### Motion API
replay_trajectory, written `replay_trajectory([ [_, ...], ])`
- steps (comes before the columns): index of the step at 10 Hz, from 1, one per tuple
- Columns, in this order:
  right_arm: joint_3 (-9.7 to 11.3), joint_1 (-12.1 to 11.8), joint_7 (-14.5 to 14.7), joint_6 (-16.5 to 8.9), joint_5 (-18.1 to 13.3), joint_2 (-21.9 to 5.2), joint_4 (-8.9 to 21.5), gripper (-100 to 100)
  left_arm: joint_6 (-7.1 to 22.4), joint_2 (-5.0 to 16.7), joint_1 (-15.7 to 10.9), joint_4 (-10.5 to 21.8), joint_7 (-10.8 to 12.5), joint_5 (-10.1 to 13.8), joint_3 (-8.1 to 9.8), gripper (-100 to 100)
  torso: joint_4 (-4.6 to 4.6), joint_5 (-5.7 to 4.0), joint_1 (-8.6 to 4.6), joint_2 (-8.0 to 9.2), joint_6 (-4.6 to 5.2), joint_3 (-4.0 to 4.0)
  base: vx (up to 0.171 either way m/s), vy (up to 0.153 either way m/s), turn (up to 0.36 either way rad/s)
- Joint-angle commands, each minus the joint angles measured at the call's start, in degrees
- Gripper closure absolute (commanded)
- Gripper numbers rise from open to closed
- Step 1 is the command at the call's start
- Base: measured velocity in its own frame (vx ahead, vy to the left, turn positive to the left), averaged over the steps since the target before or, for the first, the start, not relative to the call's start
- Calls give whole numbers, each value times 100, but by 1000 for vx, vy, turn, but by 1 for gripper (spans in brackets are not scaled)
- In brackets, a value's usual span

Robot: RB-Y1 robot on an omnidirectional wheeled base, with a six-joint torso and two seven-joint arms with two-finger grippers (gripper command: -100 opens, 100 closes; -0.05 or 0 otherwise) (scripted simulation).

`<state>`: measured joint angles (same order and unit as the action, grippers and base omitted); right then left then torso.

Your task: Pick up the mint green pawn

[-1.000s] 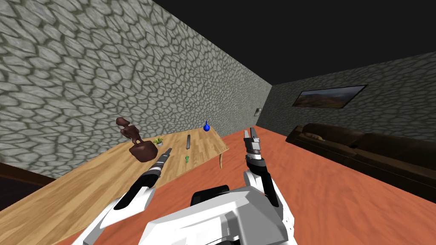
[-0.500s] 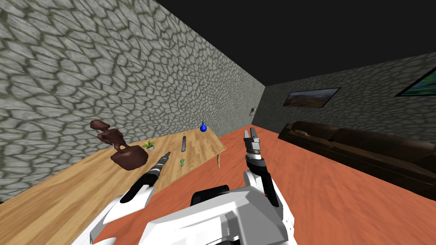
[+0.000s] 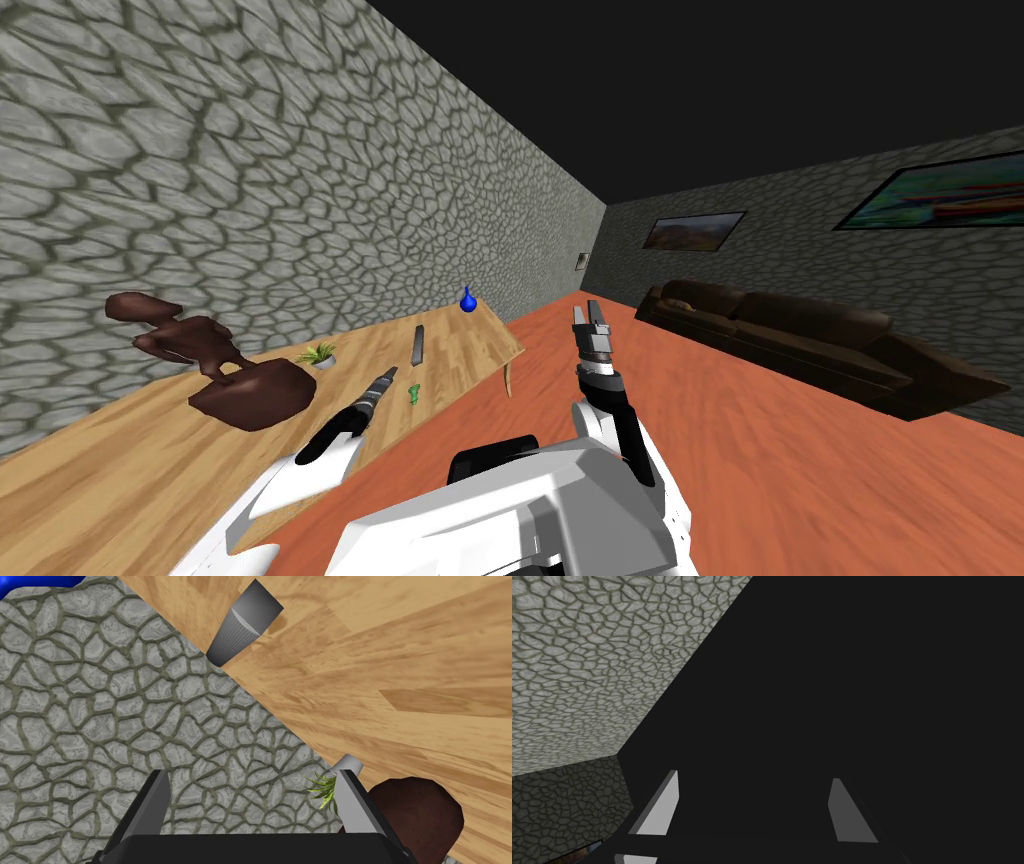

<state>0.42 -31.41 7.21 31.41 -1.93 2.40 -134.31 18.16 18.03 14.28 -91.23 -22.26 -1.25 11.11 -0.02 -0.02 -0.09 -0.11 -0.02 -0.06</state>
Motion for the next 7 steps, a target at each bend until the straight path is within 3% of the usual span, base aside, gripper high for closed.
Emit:
replay_trajectory([
  [1, 0, 0, 0, 0, 0, 0, 0, 0, 167, 66, -19, 86, -3, 10, 4, -100, 0, 0, 0, 0, 0, 0, 30, -14, -77],
  [7, 0, 0, 0, 0, 0, 0, 0, 0, 1014, 204, -301, 826, -22, -142, 7, -100, 1, -1, -3, 6, -4, 3, 25, -29, -124],
])
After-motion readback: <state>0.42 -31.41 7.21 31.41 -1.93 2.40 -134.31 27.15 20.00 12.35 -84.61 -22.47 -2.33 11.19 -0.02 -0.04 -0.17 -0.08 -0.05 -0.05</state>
